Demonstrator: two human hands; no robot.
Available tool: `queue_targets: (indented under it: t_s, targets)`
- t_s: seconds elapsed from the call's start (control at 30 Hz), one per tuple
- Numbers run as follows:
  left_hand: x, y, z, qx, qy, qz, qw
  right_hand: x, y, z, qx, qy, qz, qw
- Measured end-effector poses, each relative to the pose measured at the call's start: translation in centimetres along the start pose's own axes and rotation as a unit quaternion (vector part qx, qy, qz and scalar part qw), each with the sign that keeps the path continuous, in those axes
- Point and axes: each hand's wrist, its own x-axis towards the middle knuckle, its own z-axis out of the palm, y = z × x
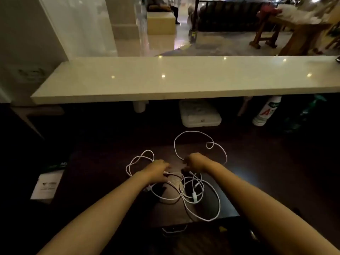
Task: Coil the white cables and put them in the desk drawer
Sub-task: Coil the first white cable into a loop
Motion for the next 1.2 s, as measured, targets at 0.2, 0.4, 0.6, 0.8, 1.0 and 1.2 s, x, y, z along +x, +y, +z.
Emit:
queue_targets:
  t_s: [0.2, 0.4, 0.6, 0.8, 1.0, 1.2]
  targets:
    - [0.3, -0.4, 1.8, 0.023, 0.049, -0.049, 0.997, 0.9, -2.1, 4.3, -0.030, 0.041, 0.008, 0.999]
    - [-0.5, -1.0, 0.7, -0.058, 0.119, -0.056, 0.990, 1.4, -2.2, 3.6, 0.038, 0.047, 0.016, 0.998]
    - [-1.9, -1.5, -6.8, -0.134, 0.289, -0.068, 0.945, 0.5, -3.0, -0.9, 0.348, 0.112, -0.040, 0.930]
    - [-4.7, -2.5, -15.9, -0.231, 0.202, -0.060, 0.950, -1.1, -5.9, -10.1, 0.450, 0.176, -0.128, 0.866]
    - [-8.5, -0.5, -22.7, -0.512, 0.180, 0.039, 0.839, -3.6, -12.0, -19.3, 0.330, 0.267, -0.235, 0.874]
    - [-12.6, 0.7, -28.7, -0.758, 0.114, 0.204, 0.609, -5.4, -14.4, -24.8, 0.342, 0.315, -0.281, 0.839]
